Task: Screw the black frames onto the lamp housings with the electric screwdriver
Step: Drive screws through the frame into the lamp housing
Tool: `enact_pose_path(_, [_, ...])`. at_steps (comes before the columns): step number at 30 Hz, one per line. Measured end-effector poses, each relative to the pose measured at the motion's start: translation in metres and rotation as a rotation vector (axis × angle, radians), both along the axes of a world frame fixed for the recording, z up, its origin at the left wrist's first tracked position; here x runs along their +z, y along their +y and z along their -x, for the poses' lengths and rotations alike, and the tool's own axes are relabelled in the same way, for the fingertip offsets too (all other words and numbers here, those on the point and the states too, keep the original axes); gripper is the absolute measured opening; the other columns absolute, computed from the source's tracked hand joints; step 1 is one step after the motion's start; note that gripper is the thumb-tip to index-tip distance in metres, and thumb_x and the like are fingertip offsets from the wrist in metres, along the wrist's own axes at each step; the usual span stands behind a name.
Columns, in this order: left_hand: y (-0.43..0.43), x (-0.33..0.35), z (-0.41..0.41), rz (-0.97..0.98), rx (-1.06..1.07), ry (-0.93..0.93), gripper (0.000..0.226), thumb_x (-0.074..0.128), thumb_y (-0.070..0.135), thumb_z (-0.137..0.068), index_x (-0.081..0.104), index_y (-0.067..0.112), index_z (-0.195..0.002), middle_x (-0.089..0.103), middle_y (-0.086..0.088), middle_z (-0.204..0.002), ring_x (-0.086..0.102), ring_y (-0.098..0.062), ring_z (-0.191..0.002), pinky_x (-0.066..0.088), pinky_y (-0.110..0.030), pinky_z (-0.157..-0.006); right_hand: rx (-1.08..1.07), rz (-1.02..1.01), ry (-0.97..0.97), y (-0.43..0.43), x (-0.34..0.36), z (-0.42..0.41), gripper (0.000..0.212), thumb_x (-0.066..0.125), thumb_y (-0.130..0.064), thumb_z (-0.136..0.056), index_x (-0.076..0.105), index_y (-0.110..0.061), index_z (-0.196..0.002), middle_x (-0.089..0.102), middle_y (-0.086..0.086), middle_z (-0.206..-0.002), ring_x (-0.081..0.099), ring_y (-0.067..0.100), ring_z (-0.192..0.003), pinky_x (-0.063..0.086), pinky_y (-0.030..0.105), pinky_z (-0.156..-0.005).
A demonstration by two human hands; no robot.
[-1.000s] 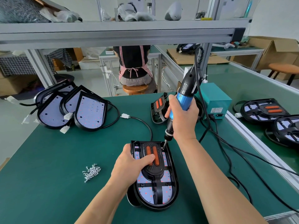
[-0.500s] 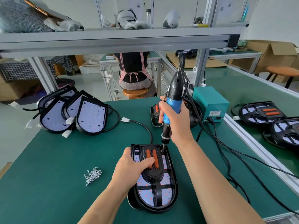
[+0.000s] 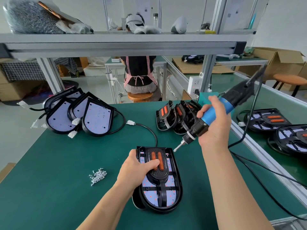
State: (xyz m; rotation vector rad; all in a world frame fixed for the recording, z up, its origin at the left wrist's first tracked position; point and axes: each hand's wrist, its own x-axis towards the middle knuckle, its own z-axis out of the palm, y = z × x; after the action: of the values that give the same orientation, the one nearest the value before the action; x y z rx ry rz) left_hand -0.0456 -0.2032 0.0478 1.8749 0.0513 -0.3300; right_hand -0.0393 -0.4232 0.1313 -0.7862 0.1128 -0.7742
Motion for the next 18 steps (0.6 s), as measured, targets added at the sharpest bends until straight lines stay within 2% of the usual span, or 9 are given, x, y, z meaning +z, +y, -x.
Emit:
enact_pose_path(3, [0.001, -0.001, -0.001, 0.027, -0.008, 0.012, 0.067, 0.084, 0.054, -0.047, 0.061, 0.028, -0.104, 0.076, 0.011, -0.092, 0.074, -0.016, -0.091, 0.056, -0.047, -0.092, 0.006, -0.148, 0.066, 0.001, -0.022, 0.014, 0.024, 0.07, -0.024, -0.091, 0.054, -0.012, -0.104, 0.054, -0.001, -0.066, 0.05, 0.013, -0.053, 0.045, 0.021, -0.053])
enact_pose_path(7, [0.002, -0.001, -0.001, 0.048, -0.009, 0.013, 0.065, 0.085, 0.053, -0.047, 0.061, 0.027, -0.102, 0.076, 0.014, -0.087, 0.074, -0.014, -0.087, 0.058, -0.046, -0.09, 0.074, -0.288, 0.159, 0.007, -0.057, 0.025, 0.015, 0.066, -0.031, -0.094, 0.061, -0.017, -0.091, 0.054, -0.005, -0.068, 0.049, 0.009, -0.055, 0.039, 0.021, -0.056])
enact_pose_path(11, [0.002, 0.001, 0.0, 0.024, -0.011, 0.008, 0.065, 0.085, 0.054, -0.049, 0.061, 0.027, -0.103, 0.076, 0.015, -0.086, 0.074, -0.013, -0.088, 0.058, -0.044, -0.09, 0.177, -0.398, 0.187, 0.014, -0.083, 0.027, 0.02, 0.065, -0.036, -0.093, 0.061, -0.016, -0.092, 0.052, -0.005, -0.069, 0.047, 0.009, -0.051, 0.036, 0.021, -0.051])
enact_pose_path(13, [0.002, 0.001, 0.001, 0.004, -0.008, 0.003, 0.066, 0.084, 0.056, -0.052, 0.06, 0.028, -0.106, 0.076, 0.013, -0.093, 0.072, -0.014, -0.093, 0.057, -0.044, -0.092, 0.226, -0.466, 0.162, 0.013, -0.088, 0.025, 0.023, 0.065, -0.038, -0.093, 0.061, -0.015, -0.093, 0.051, -0.005, -0.068, 0.046, 0.008, -0.049, 0.036, 0.02, -0.046])
enact_pose_path(16, [0.001, 0.0, 0.003, -0.049, -0.005, -0.031, 0.066, 0.079, 0.063, -0.066, 0.056, 0.026, -0.115, 0.071, 0.011, -0.107, 0.067, -0.014, -0.102, 0.053, -0.041, -0.096, 0.262, -0.49, 0.153, 0.012, -0.093, 0.023, 0.028, 0.066, -0.041, -0.093, 0.061, -0.014, -0.096, 0.053, -0.006, -0.068, 0.046, 0.008, -0.048, 0.037, 0.021, -0.044])
enact_pose_path(18, [0.003, 0.0, 0.002, -0.073, 0.039, -0.067, 0.056, 0.07, 0.066, -0.078, 0.054, 0.027, -0.116, 0.067, 0.012, -0.107, 0.064, -0.01, -0.103, 0.05, -0.034, -0.093, 0.269, -0.463, 0.183, 0.013, -0.096, 0.023, 0.03, 0.066, -0.042, -0.092, 0.061, -0.014, -0.098, 0.053, -0.006, -0.069, 0.047, 0.008, -0.049, 0.038, 0.021, -0.046])
